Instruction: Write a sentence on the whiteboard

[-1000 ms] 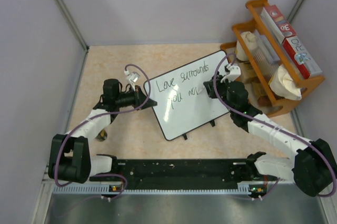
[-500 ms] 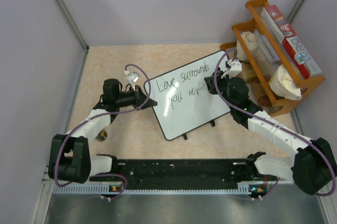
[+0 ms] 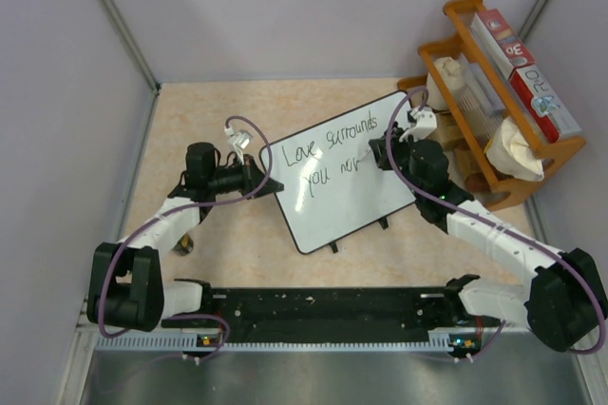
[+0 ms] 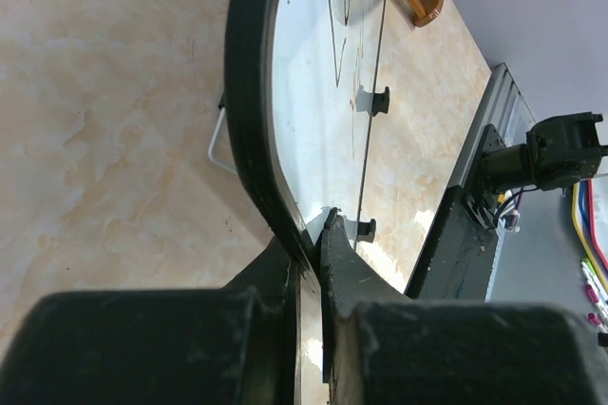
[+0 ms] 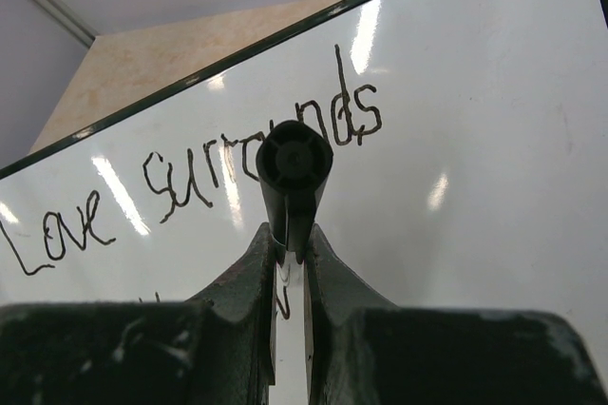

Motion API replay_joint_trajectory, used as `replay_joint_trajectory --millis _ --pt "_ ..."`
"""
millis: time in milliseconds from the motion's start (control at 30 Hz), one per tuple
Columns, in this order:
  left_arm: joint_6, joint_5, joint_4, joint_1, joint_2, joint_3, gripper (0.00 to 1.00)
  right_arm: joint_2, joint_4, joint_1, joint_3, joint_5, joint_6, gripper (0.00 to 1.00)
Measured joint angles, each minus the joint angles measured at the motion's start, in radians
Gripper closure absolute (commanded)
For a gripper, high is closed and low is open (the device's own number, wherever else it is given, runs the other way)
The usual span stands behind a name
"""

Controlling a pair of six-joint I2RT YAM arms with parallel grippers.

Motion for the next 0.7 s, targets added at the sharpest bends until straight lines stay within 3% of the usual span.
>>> replay_joint_trajectory --millis 700 --pt "0.000 -0.006 -0.004 0.000 0.000 0.000 1.00 -0.012 0.016 -0.009 -0.045 0.003 0.002 1.00"
